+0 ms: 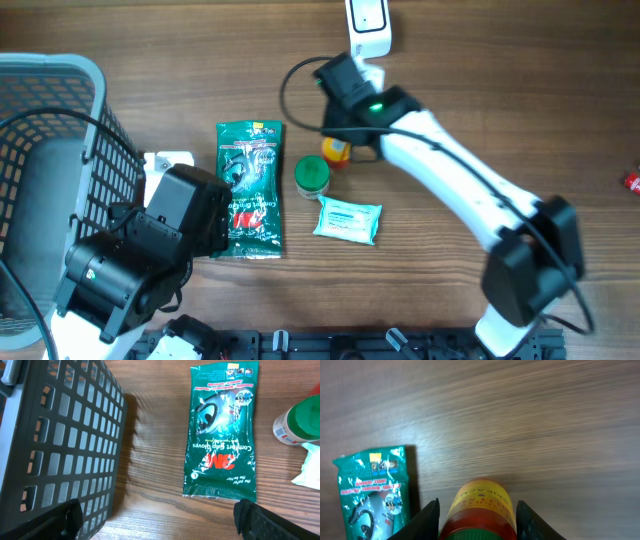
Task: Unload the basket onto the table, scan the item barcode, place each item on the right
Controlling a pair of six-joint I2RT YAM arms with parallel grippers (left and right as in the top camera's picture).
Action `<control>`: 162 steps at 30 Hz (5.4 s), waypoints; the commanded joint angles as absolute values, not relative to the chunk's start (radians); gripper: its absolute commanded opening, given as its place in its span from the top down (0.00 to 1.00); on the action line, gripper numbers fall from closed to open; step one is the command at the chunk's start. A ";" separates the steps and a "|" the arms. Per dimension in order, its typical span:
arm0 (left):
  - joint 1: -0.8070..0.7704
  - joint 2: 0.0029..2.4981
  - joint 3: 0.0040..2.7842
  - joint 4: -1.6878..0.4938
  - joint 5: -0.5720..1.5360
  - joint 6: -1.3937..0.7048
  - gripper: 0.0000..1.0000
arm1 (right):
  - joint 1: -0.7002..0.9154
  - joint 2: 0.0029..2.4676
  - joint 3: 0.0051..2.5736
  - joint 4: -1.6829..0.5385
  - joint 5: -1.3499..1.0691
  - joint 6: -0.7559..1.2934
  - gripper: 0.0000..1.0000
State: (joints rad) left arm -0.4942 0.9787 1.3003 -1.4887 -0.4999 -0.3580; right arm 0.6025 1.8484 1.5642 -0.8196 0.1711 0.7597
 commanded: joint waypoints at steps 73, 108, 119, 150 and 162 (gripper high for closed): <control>-0.486 0.978 1.298 -1.489 -0.498 -0.375 0.00 | -0.201 1.825 1.414 -1.154 -0.447 0.780 0.00; -0.486 0.978 1.298 -1.489 -0.498 -0.375 0.00 | -0.210 2.141 1.196 -0.946 -1.058 0.621 0.00; -0.486 0.978 1.298 -1.489 -0.498 -0.375 0.00 | -0.210 2.141 1.184 -0.935 -1.057 0.658 0.30; -0.486 0.978 1.298 -1.489 -0.498 -0.375 0.00 | -0.189 2.141 1.184 -1.329 -1.623 -0.131 0.57; -0.486 0.978 1.298 -1.489 -0.498 -0.375 0.00 | -0.159 2.135 1.313 -1.262 -1.377 -0.086 0.74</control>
State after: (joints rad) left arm -0.4942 0.9787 1.3003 -1.4891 -0.4999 -0.3584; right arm -0.1619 2.1273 1.2289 -1.3060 -1.4815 -0.1822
